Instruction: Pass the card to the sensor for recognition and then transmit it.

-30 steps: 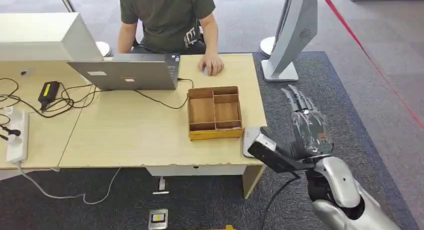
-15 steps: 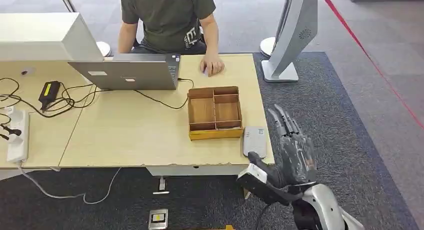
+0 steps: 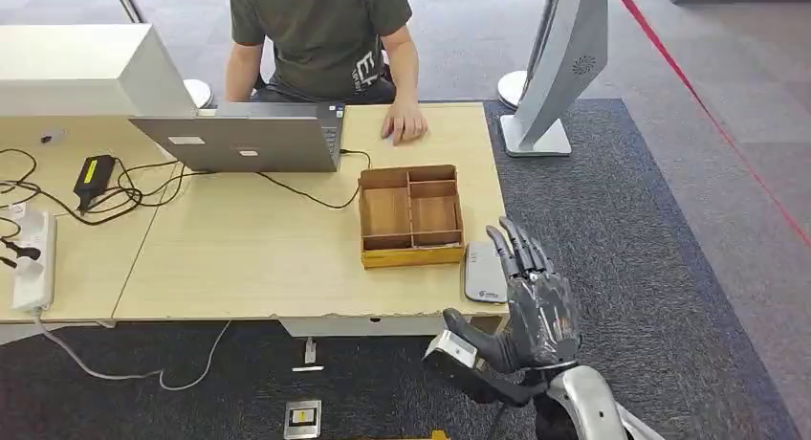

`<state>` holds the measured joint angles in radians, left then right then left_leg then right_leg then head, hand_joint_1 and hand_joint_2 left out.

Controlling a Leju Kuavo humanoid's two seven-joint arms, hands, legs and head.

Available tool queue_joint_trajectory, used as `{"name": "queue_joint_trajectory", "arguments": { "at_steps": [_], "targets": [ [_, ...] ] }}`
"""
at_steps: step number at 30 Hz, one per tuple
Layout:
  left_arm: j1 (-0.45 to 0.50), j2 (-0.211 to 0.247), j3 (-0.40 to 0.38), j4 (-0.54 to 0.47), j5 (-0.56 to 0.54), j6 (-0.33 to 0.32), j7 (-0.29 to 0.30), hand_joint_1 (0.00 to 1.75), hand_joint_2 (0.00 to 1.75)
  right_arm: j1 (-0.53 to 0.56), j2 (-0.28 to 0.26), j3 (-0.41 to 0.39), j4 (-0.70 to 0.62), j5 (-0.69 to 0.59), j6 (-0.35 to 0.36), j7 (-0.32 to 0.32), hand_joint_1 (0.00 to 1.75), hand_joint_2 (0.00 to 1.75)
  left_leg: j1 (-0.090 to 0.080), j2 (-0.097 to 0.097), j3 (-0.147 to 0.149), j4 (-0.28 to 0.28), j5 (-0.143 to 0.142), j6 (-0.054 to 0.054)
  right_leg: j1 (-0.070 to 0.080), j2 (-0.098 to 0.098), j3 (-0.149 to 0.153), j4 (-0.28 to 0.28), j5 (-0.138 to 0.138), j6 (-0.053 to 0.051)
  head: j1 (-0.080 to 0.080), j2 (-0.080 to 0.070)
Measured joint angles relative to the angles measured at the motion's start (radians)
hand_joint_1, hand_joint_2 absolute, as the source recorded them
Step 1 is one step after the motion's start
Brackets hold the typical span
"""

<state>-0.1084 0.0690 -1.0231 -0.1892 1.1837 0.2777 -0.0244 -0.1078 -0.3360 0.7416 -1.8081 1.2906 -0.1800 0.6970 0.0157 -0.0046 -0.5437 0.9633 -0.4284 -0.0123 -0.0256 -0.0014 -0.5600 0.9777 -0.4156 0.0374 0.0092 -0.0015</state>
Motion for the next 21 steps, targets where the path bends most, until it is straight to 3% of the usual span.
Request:
{"name": "queue_joint_trajectory", "arguments": {
  "at_steps": [6,13,21],
  "targets": [
    [-0.001,0.000,0.000,0.000,-0.006,-0.013,0.003,0.00,0.00,-0.027,0.062,-0.016,0.066,0.072,0.056,0.000,0.00,1.75,0.000,0.000,0.000,0.000,0.000,0.000,0.000,0.000,0.000,0.000,0.000,0.000,0.000,0.000],
    [-0.001,0.000,0.000,0.000,-0.007,-0.013,0.003,0.00,0.00,-0.040,0.099,-0.028,0.107,0.085,0.070,-0.003,0.00,1.75,0.000,0.000,0.000,0.000,0.000,0.000,0.000,0.000,0.000,0.000,0.000,0.000,0.000,0.000],
    [-0.001,0.000,0.000,0.000,-0.012,-0.017,0.003,0.00,0.00,-0.100,0.147,-0.039,0.162,0.159,0.149,-0.044,0.00,1.75,0.000,0.000,0.000,0.000,0.000,-0.001,0.000,0.000,0.000,0.000,0.000,0.000,0.000,0.000]
  ]
}}
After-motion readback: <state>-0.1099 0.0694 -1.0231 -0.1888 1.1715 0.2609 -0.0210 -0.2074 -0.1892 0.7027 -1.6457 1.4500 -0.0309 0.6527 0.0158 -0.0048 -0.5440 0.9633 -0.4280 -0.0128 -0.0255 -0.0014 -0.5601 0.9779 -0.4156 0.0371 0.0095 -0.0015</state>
